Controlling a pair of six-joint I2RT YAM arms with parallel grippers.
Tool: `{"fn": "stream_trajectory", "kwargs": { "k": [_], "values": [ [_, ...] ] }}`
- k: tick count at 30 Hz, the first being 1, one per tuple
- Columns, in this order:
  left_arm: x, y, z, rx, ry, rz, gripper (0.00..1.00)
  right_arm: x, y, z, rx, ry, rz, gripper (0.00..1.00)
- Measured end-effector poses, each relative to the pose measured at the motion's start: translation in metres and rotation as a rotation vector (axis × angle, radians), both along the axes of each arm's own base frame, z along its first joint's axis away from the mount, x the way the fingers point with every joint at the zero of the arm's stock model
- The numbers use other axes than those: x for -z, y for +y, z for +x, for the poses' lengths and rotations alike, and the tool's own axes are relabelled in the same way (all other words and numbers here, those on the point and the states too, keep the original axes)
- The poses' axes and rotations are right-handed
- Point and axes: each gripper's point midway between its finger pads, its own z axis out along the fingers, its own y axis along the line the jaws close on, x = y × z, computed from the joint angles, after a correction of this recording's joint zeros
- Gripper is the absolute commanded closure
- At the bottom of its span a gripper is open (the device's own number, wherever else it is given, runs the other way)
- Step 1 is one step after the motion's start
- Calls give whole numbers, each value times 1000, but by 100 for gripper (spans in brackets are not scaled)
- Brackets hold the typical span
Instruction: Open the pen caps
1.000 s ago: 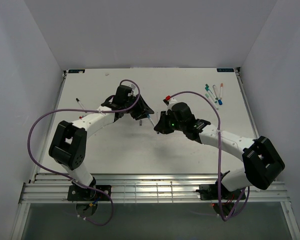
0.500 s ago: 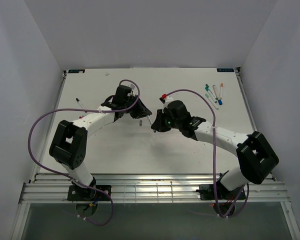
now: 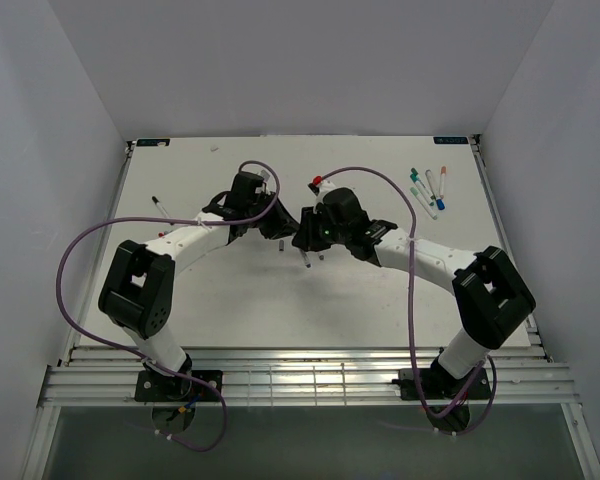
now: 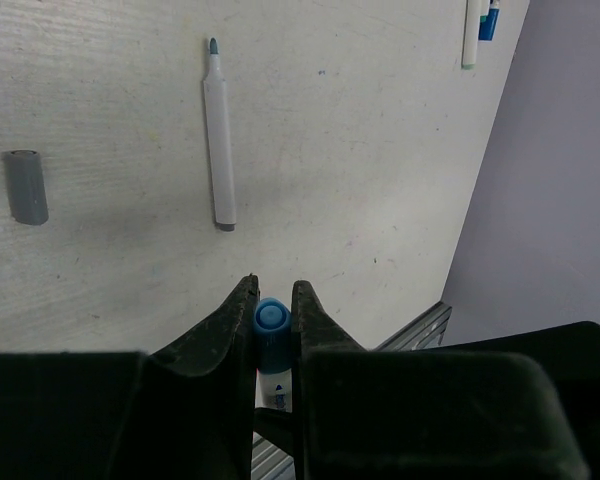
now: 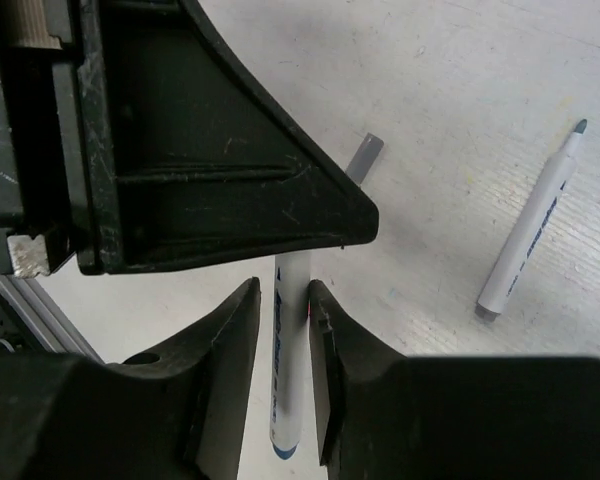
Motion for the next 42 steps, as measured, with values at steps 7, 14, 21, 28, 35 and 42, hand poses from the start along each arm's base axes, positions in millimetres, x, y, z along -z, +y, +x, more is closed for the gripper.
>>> {"fn": "stream_trajectory", "kwargs": {
  "k": [7,14,21,28,35,42],
  "values": [
    [4,3,-3,-6,20,15,100,11,5,0,-11,26,-9,90],
    [7,7,1,-12,51,78,100,15,6,0,23,-26,-71,92],
    [14,14,4,-35,87,178,100,22,6,4,175,-208,-361,92],
    [19,15,-4,-32,102,176,100,25,2,-2,94,-184,-205,92],
    [-7,29,7,-66,-23,85,100,28,-12,-41,-128,42,199,92],
    [-21,42,17,-101,-114,75,100,-5,5,-62,-273,145,446,92]
  ]
}}
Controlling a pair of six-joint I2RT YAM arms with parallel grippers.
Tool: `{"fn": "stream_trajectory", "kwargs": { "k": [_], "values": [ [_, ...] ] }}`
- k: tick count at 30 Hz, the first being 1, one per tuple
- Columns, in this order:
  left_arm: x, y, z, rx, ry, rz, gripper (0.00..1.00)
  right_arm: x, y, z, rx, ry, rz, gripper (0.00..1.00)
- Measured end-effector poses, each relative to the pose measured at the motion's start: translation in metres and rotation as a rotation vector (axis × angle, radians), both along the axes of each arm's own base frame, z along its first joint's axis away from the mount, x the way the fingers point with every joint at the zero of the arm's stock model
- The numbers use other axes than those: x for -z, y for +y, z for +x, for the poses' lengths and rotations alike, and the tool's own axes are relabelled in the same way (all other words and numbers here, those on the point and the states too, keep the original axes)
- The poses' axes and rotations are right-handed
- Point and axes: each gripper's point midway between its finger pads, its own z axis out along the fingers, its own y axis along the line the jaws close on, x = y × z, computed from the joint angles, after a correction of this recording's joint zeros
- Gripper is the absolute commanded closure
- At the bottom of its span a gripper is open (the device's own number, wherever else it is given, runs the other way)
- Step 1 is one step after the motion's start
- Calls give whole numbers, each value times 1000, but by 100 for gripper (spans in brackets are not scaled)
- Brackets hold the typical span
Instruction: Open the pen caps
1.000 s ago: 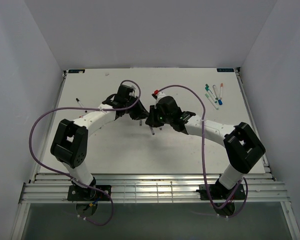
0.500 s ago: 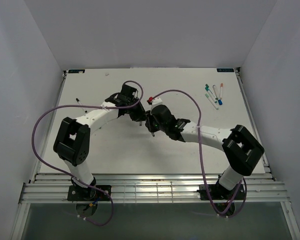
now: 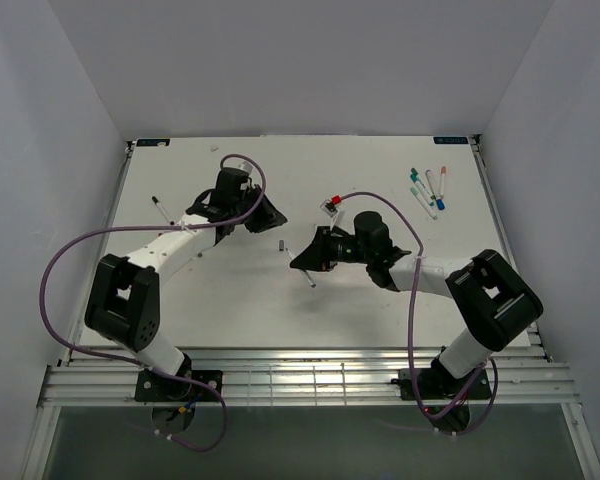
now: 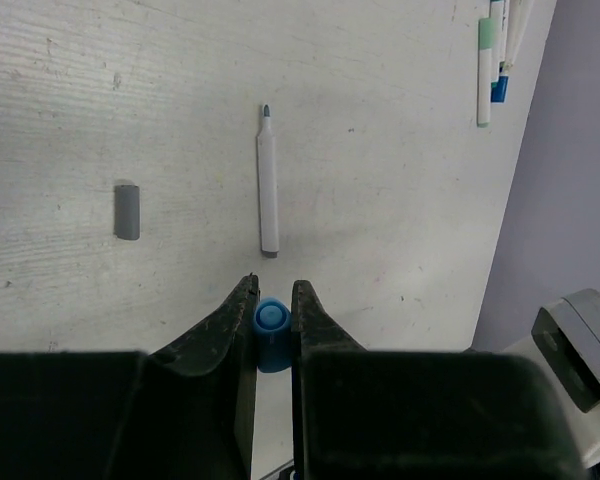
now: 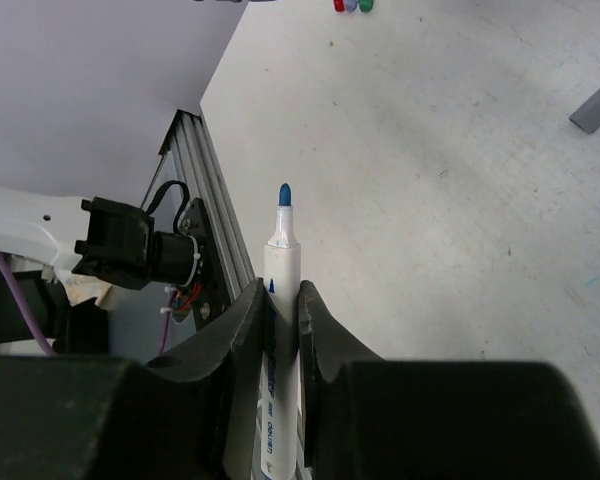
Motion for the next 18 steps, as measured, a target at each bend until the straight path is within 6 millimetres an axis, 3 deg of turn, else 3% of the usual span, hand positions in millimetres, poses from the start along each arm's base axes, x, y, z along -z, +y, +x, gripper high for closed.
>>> {"fn": "stream_trajectory", "kwargs": {
  "k": [5,11,18],
  "values": [
    [15,8,1,6,32,99,100,19,-14,22,100,-3,-136,92],
    [60,25,-11,43,110,233,100,26,-49,76,315,-93,-360,92],
    [95,36,-18,80,166,331,100,43,-88,111,442,-95,-506,92]
  ]
}}
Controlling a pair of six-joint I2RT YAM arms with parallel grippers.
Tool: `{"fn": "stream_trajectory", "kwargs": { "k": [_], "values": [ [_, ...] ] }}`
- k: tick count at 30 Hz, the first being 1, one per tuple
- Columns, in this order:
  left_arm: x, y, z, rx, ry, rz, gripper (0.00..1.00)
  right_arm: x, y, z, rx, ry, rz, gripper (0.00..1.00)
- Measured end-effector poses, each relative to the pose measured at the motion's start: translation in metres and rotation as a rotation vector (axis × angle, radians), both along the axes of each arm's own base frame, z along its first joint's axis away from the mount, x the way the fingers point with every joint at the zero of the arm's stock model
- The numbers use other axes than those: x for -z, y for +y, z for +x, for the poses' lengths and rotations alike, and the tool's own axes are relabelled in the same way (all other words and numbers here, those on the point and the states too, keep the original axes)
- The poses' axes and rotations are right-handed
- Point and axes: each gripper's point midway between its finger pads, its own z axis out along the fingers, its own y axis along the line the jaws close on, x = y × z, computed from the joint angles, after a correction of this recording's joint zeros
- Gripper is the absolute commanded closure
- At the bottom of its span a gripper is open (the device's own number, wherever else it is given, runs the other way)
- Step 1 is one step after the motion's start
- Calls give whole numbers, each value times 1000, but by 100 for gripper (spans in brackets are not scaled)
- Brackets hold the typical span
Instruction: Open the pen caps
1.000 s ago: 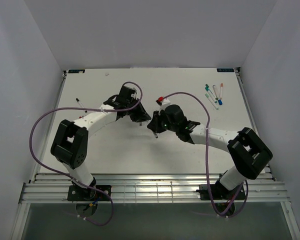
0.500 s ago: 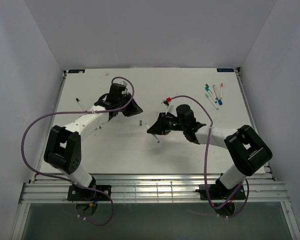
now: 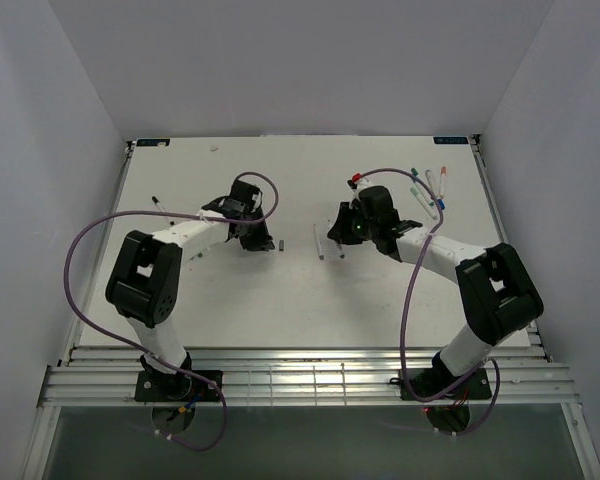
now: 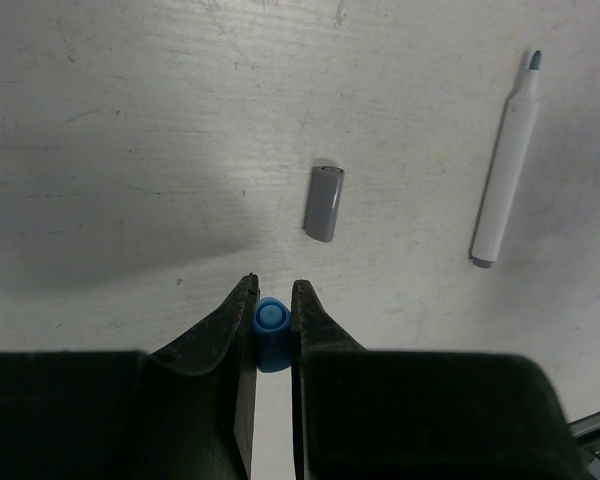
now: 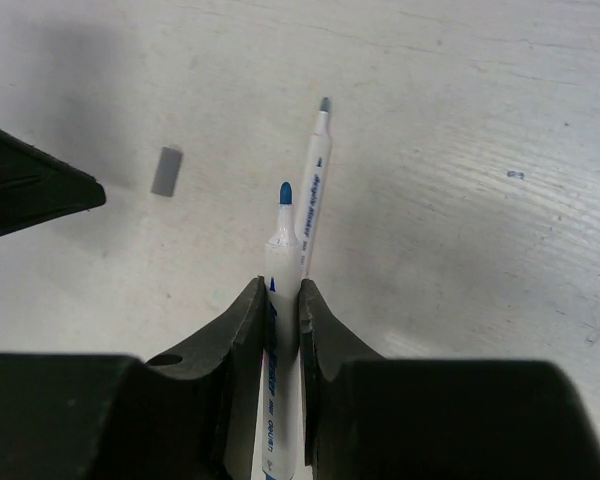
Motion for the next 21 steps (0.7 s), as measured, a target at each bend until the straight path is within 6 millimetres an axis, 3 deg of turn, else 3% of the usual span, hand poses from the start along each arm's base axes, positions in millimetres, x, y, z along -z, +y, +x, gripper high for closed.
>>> {"fn": "stream_trajectory", "kwargs": {
  "k": [7,21],
  "values": [
    [28,4,2,22,70,78,100,37,-10,3,31,85,-90,92],
    [30,2,17,34,69,129,74,49,-6,15,28,96,-114,92]
  ]
}}
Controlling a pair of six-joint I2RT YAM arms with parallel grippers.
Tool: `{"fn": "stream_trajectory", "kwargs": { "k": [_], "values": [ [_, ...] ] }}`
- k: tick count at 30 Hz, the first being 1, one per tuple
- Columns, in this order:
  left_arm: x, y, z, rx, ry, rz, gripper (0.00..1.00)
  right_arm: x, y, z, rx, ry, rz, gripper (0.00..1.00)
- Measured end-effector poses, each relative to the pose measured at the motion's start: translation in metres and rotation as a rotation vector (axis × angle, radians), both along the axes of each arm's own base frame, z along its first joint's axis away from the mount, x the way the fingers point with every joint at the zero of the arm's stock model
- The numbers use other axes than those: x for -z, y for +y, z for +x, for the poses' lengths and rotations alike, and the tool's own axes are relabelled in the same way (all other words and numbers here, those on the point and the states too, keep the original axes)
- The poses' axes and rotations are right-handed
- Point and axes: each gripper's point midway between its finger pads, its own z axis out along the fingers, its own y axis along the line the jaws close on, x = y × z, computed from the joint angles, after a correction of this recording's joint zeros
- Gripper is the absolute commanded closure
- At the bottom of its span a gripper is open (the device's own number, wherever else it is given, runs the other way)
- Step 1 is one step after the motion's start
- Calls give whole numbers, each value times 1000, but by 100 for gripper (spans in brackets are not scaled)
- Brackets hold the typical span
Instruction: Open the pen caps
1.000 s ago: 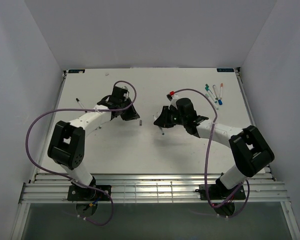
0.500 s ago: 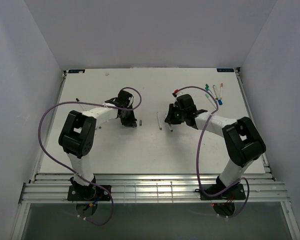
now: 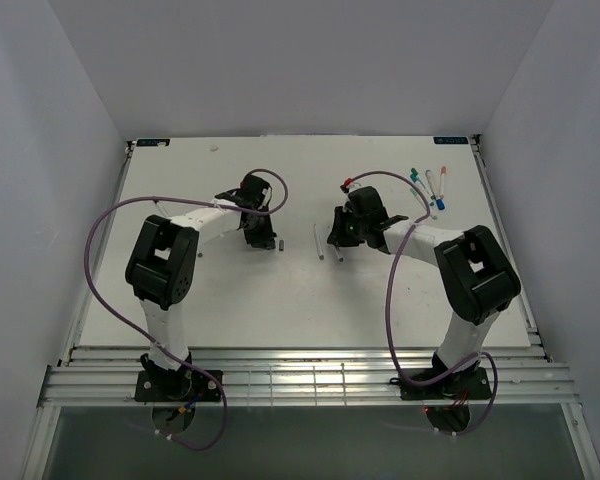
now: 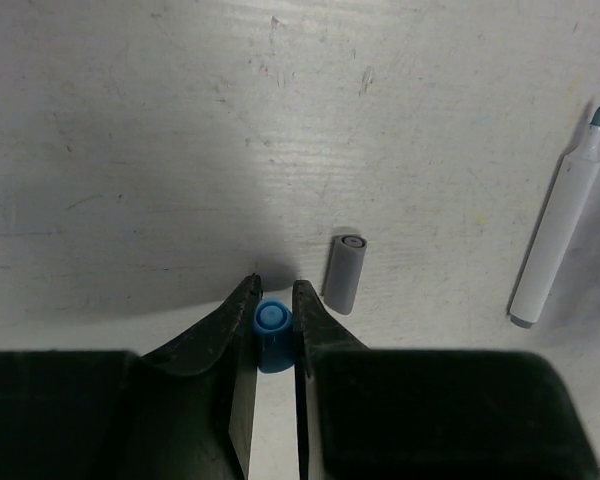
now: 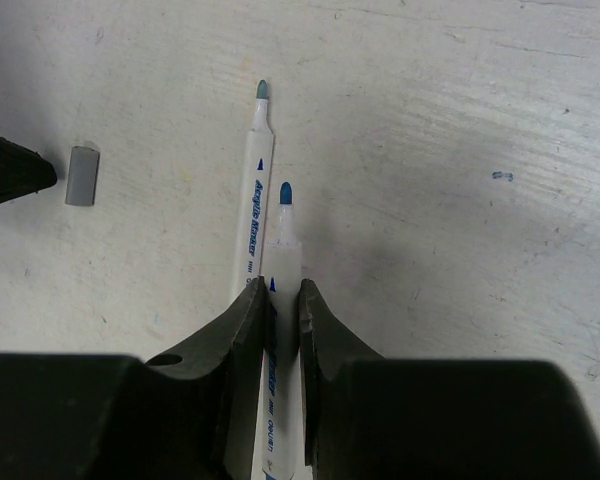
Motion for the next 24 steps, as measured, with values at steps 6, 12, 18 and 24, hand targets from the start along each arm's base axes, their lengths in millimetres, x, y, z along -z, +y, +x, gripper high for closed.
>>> {"fn": "stream_trajectory", "kwargs": {
  "k": [6,12,18,24],
  "values": [
    [1,-3,5,5,-3,-3,64,1,2,4,0,1,0,92],
    [0,-5,6,7,-7,-11,58,3,5,6,-6,6,5,92],
    [0,-5,5,3,-9,-14,57,14,5,6,-7,31,-7,92],
    [-1,-4,3,1,-20,-19,52,20,8,8,-9,45,-13,92]
  ]
}}
